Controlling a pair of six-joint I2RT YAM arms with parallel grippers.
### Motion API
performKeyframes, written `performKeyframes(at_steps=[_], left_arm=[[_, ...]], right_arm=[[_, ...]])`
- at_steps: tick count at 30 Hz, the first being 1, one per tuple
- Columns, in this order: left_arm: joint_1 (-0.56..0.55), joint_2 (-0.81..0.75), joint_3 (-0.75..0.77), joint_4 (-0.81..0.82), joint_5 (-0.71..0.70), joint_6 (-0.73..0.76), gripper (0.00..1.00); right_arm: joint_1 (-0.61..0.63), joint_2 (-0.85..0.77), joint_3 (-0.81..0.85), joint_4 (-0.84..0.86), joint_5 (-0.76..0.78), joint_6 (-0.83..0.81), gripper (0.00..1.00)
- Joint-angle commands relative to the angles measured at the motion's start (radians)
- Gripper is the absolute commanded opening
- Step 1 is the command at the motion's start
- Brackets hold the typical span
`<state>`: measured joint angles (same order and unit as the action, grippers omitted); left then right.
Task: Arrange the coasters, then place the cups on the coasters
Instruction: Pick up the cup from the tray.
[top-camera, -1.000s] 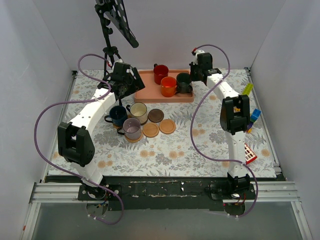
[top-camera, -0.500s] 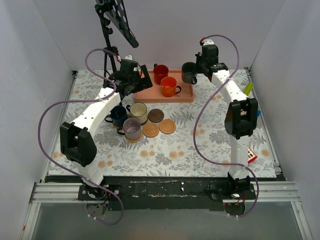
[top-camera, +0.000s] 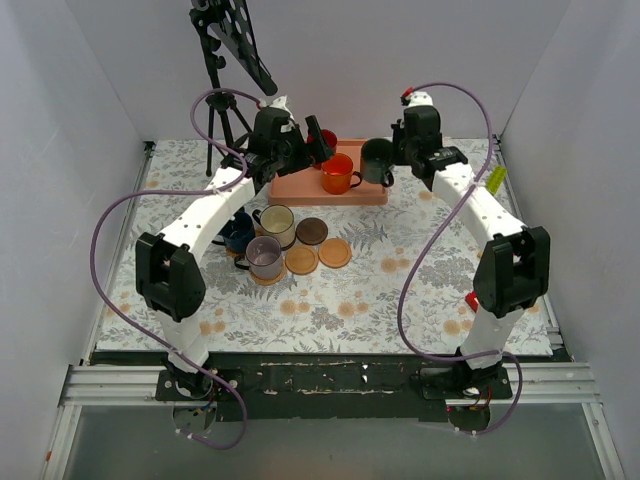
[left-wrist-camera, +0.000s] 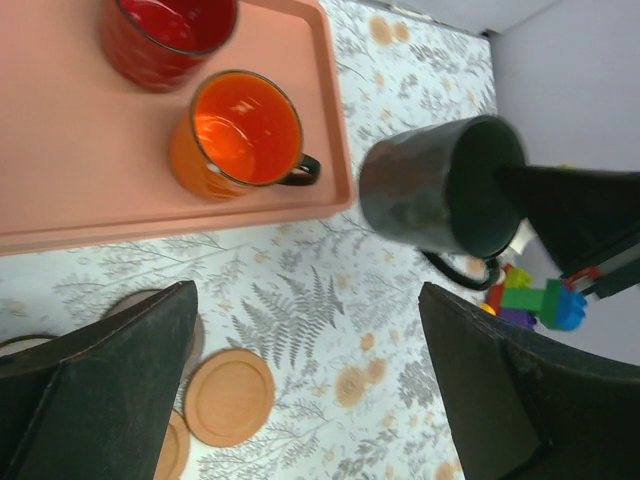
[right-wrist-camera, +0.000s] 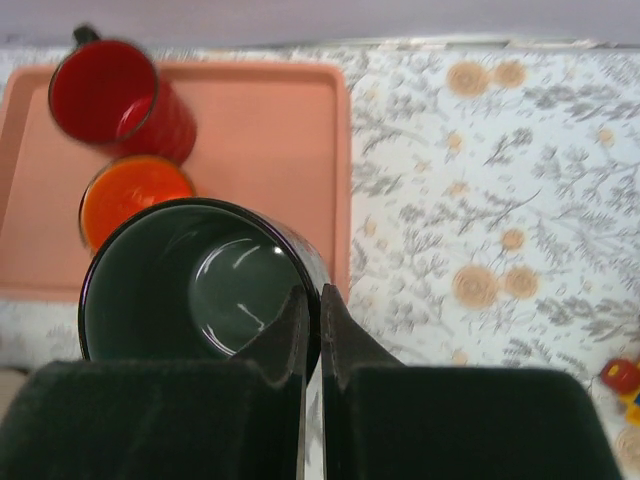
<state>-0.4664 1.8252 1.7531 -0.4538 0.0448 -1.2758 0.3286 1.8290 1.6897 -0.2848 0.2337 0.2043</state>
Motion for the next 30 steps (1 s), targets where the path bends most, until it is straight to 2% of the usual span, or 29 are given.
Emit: performKeyframes(at_steps=[1, 6, 12, 17, 22, 30], left_arm=[[-0.02, -0.035, -0.035, 0.046, 0.089, -0.052, 0.94], [-0.035, -0.059, -0.079, 0.041, 0.107, -0.07, 0.94], [-0.058, -0.141, -0.174, -0.032, 0.011, -0.048, 0.93], [-0.058, -0.205, -0.248, -0.034, -0.003, -0.03, 0.89], [-0.063, -0.236, -0.283, -0.042, 0.013, -0.014, 0.84], [-0.069, -0.262, -0.303, -0.091, -0.011, 0.026, 0.81]], right_arm=[[0.082, -0.155, -0.102, 0.122, 0.033, 0.049, 0.01], [0.167, -0.203, -0.163, 0.099, 0.058, 0.079, 0.01], [0.234, -0.232, -0.197, 0.099, 0.081, 0.115, 0.01], [0.291, -0.249, -0.223, 0.088, 0.128, 0.138, 0.01], [0.334, -0.257, -0.246, 0.084, 0.18, 0.171, 0.01], [0.398, -0.252, -0.248, 0.087, 0.243, 0.202, 0.01]])
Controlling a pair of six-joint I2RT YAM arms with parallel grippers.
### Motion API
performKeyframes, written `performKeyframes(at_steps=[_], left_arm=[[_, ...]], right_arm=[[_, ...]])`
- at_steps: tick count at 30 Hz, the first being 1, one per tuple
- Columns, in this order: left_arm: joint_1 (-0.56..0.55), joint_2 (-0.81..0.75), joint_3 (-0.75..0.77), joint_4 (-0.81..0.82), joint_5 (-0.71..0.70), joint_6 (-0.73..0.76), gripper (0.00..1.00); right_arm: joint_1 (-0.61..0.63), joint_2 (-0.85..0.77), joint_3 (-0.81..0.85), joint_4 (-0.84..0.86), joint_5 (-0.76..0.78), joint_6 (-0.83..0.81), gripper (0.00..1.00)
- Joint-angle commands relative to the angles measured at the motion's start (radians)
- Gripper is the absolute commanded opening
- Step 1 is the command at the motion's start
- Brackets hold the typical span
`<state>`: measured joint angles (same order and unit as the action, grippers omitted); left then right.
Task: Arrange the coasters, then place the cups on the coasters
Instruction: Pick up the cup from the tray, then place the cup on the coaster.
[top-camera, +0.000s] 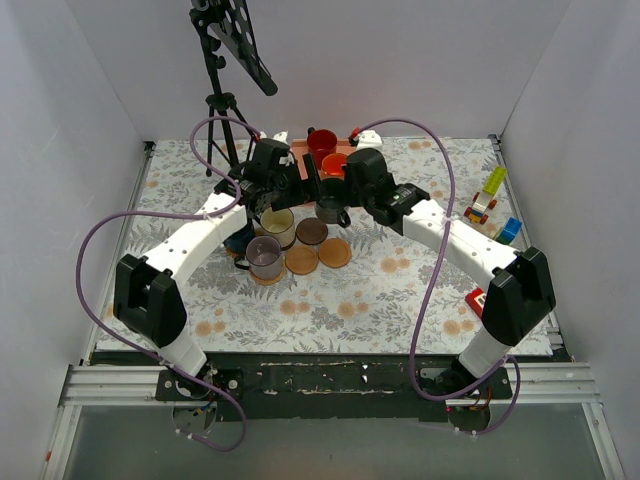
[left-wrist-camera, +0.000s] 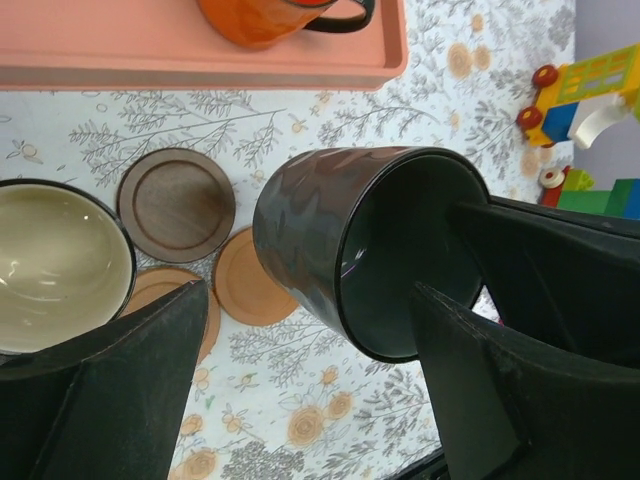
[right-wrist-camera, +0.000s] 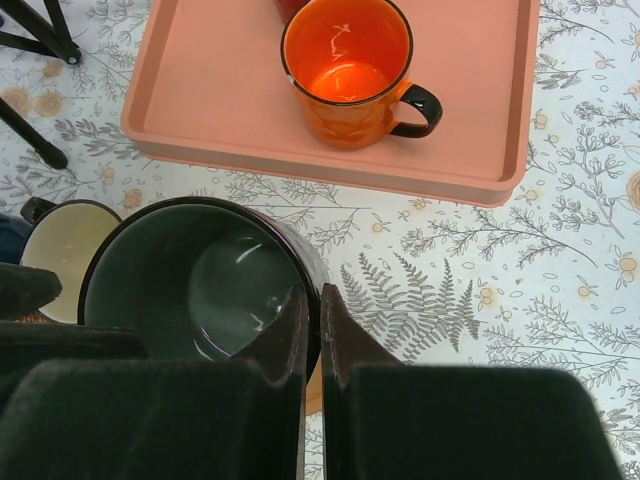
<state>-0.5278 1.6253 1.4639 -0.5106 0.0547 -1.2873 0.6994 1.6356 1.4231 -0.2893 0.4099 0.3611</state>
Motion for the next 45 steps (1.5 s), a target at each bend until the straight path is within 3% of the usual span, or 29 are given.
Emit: performKeyframes(at_steps=[1, 19, 26, 29, 37, 45], left_arm=[[-0.008, -0.062, -0.014, -0.039, -0.021, 0.043, 0.79], [-0.064, -0.008, 0.035, -0.101, -0.072, 0.103, 0.34], [-0.092, 0.011, 0.078, -0.115, -0.122, 0.16, 0.0], [-0.097, 0.011, 0.082, -0.112, -0.128, 0.18, 0.0], [-0.101, 0.005, 0.084, -0.105, -0.113, 0.256, 0.0], [-0.103, -0.03, 0.046, -0.075, -0.014, 0.35, 0.0]], right_arm=[[0.035, -0.062, 0.019, 0.091, 0.081, 0.045, 0.01], [0.074, -0.059, 0.01, 0.061, 0.095, 0.065, 0.01], [0.074, -0.072, 0.0, 0.052, 0.021, 0.039, 0.01], [0.074, -0.071, -0.001, 0.026, -0.034, 0.027, 0.06], [0.072, -0.054, 0.034, -0.06, -0.075, -0.065, 0.4], [0.072, -0.014, 0.049, -0.053, -0.092, -0.203, 0.48]])
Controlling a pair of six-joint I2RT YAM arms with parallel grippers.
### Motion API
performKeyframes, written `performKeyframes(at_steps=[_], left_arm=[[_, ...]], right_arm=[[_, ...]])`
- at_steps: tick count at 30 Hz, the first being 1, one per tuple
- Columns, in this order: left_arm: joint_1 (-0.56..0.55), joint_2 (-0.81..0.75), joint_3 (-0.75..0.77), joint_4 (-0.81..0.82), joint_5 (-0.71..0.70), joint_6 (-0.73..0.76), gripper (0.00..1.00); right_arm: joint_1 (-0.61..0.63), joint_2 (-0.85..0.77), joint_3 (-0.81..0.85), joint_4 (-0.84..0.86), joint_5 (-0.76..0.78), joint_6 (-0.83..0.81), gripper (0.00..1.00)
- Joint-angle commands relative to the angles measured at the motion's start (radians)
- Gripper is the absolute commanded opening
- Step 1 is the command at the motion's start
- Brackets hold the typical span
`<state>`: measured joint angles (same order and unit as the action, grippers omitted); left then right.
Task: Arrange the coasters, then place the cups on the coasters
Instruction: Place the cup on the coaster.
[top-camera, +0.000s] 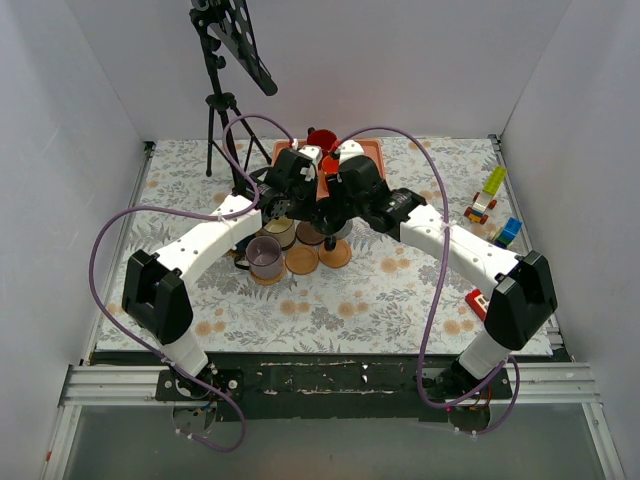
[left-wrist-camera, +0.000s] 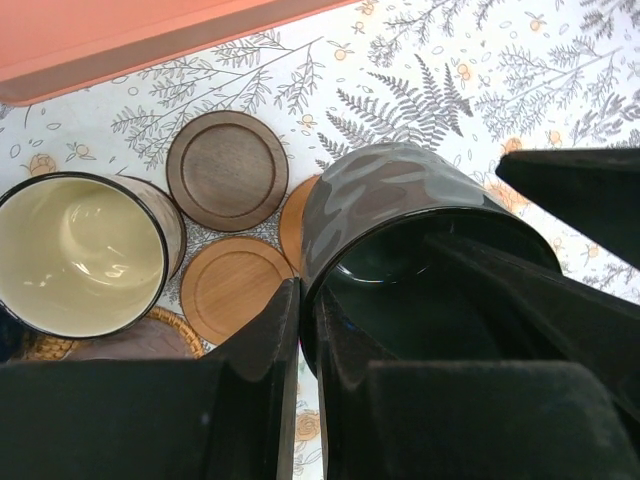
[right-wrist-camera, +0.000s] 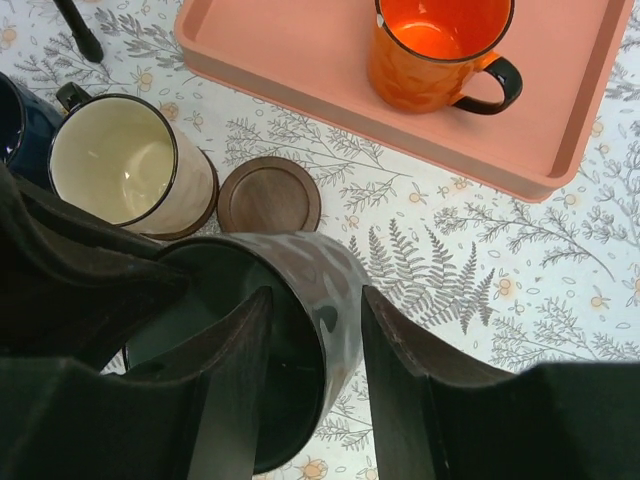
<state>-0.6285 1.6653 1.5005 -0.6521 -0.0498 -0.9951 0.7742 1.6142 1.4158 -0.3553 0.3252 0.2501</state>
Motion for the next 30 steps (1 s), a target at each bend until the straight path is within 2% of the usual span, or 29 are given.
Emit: performKeyframes(at_steps=[1, 5, 10, 12, 13, 14, 19, 20, 21, 24, 26, 28, 30], left_arm=[[-0.004, -0.076, 0.004, 0.069, 0.108, 0.067, 0.0], [-0.004, -0.087, -0.011, 0.077, 0.13, 0.081, 0.0], [-0.004, -0.088, -0.006, 0.077, 0.133, 0.072, 0.0], [-0.004, -0.088, -0.005, 0.08, 0.131, 0.062, 0.0], [-0.004, -0.088, -0.005, 0.083, 0.13, 0.055, 0.0], [-0.004, -0.088, -0.003, 0.085, 0.13, 0.049, 0.0], [-0.004, -0.084, 0.006, 0.083, 0.104, 0.016, 0.02], [-0.004, -0.082, 0.01, 0.083, 0.097, 0.015, 0.09], [-0.004, -0.081, 0.013, 0.078, 0.085, 0.01, 0.23], [-0.004, -0.088, 0.024, 0.078, 0.064, -0.002, 0.5], [-0.004, -0.107, 0.026, 0.086, -0.001, -0.013, 0.67], [-0.004, -0.136, 0.015, 0.106, -0.053, -0.023, 0.8], [-0.002, -0.176, -0.012, 0.144, -0.091, -0.023, 0.88]], right_arm=[[-0.003, 0.013, 0.061, 0.012, -0.005, -0.106, 0.48], [-0.003, 0.035, 0.067, 0.006, -0.014, -0.164, 0.47], [-0.004, 0.038, 0.048, -0.004, -0.02, -0.153, 0.35], [-0.006, 0.033, 0.034, -0.001, -0.031, -0.143, 0.24], [-0.007, 0.032, 0.026, -0.001, -0.037, -0.135, 0.15], [-0.007, 0.029, 0.02, 0.001, -0.04, -0.127, 0.02], [-0.012, 0.006, -0.005, 0.007, -0.006, -0.078, 0.01], [-0.015, 0.0, -0.006, 0.009, 0.008, -0.065, 0.01], [-0.016, -0.007, -0.011, 0.009, 0.017, -0.046, 0.01], [-0.032, -0.02, -0.012, 0.004, 0.047, 0.017, 0.01], [-0.041, -0.027, -0.012, -0.011, 0.078, 0.073, 0.01], [-0.049, -0.028, -0.009, -0.028, 0.104, 0.127, 0.01], [-0.052, -0.031, -0.006, -0.036, 0.121, 0.164, 0.01]])
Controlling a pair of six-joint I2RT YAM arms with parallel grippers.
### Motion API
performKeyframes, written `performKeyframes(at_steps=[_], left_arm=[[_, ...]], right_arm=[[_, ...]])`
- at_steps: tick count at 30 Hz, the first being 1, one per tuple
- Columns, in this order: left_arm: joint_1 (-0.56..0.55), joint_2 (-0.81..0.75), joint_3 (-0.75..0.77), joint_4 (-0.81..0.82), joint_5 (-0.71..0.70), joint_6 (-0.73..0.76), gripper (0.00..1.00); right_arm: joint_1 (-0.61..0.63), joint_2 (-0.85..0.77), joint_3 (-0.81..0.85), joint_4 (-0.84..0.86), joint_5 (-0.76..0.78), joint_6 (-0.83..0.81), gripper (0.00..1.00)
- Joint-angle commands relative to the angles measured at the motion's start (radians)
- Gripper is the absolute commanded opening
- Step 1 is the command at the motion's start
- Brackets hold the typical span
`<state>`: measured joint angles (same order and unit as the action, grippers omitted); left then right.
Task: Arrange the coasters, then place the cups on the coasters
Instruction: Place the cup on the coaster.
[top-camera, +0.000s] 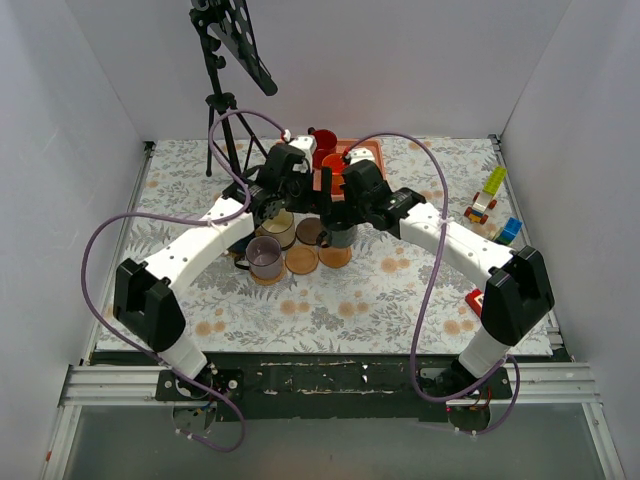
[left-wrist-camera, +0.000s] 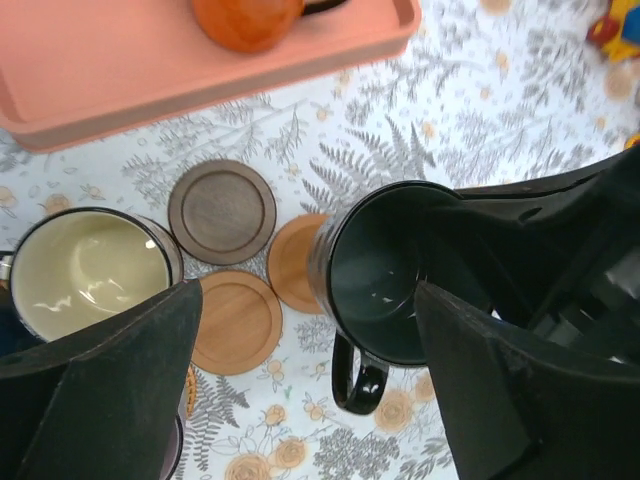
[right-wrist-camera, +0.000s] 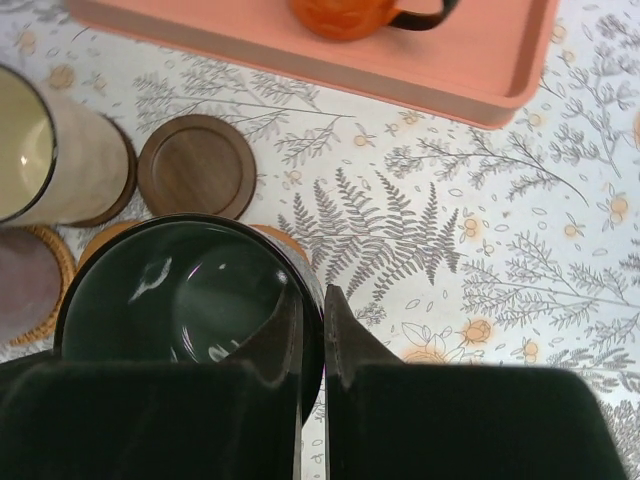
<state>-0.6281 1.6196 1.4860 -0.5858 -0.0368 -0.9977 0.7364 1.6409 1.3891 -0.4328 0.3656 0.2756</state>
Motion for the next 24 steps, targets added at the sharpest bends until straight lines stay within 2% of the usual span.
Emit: performKeyframes(at_steps=[1, 4, 6, 9, 14, 20, 24], left_arm=[[-0.004, -0.153, -0.013, 0.098, -0.115, -0.022, 0.92], [-0.004, -0.205, -0.065, 0.156, -0.014, 0.008, 0.98], [-0.004, -0.234, -0.104, 0.176, 0.111, 0.03, 0.98], [-0.004, -0.289, -0.183, 0.198, 0.179, 0.065, 0.98], [-0.002, -0.362, -0.282, 0.211, 0.219, 0.136, 0.98], [-0.002, -0.302, -0.271, 0.161, 0.253, 0.172, 0.98], [-0.001, -0.256, -0.233, 0.133, 0.235, 0.206, 0.88]], right_arm=[[-0.015, -0.056, 0.025, 0.039, 0.084, 0.161, 0.01], [-0.025, -0.046, 0.056, 0.023, 0.064, 0.217, 0.01], [-0.031, -0.032, 0.093, 0.0, 0.036, 0.235, 0.01], [-0.042, -0.015, 0.148, -0.029, -0.005, 0.231, 0.01], [-0.049, -0.015, 0.195, -0.069, -0.057, 0.205, 0.01], [-0.049, -0.059, 0.172, -0.078, -0.083, 0.159, 0.01], [-0.049, -0.079, 0.153, -0.084, -0.091, 0.145, 0.01]])
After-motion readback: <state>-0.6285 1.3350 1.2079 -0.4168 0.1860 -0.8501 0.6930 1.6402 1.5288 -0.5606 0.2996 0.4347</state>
